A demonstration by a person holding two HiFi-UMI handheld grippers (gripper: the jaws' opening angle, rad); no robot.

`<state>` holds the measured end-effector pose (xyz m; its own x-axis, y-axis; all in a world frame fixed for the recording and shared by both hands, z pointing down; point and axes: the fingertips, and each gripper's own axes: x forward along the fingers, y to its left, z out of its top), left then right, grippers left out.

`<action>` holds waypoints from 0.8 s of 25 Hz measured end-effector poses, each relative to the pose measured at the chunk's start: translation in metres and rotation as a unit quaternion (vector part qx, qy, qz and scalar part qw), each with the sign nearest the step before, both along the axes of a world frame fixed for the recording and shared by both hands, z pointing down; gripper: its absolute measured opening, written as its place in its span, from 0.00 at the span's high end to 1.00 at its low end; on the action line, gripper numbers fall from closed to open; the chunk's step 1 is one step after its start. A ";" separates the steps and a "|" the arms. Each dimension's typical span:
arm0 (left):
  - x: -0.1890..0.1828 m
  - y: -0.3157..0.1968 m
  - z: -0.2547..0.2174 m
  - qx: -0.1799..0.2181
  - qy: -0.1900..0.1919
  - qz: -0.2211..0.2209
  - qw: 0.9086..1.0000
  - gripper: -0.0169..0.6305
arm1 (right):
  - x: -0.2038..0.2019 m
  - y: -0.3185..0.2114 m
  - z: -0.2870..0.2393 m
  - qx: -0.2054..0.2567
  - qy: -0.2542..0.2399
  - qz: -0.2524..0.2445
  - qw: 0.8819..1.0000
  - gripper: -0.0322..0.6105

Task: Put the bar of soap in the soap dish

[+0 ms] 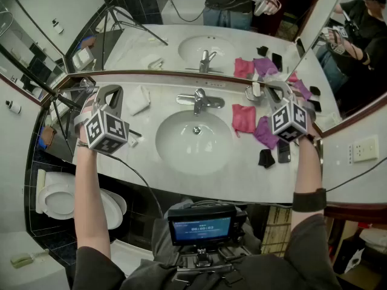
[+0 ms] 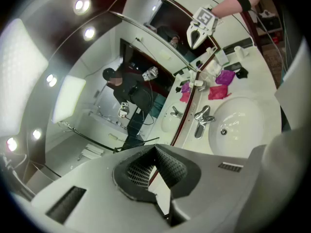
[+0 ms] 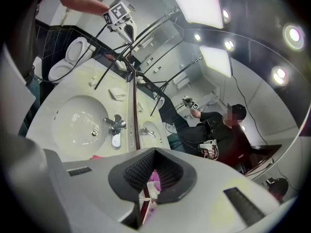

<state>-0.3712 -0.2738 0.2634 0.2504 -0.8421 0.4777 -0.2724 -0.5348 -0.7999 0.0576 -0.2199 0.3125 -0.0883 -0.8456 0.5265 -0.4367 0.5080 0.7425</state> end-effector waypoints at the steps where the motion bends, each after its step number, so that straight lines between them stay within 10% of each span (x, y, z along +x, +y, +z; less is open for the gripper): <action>1: 0.001 0.002 0.002 -0.007 0.020 -0.004 1.000 0.97 | 0.001 0.003 0.003 -0.003 -0.007 0.005 1.000 0.92; 14: 0.023 0.024 0.017 -0.019 0.226 -0.048 0.973 0.97 | 0.002 0.042 0.057 -0.031 -0.150 0.070 0.986 0.92; 20: 0.033 0.035 0.036 -0.095 0.412 -0.077 0.903 0.97 | -0.001 0.056 0.073 -0.032 -0.233 0.108 0.966 0.93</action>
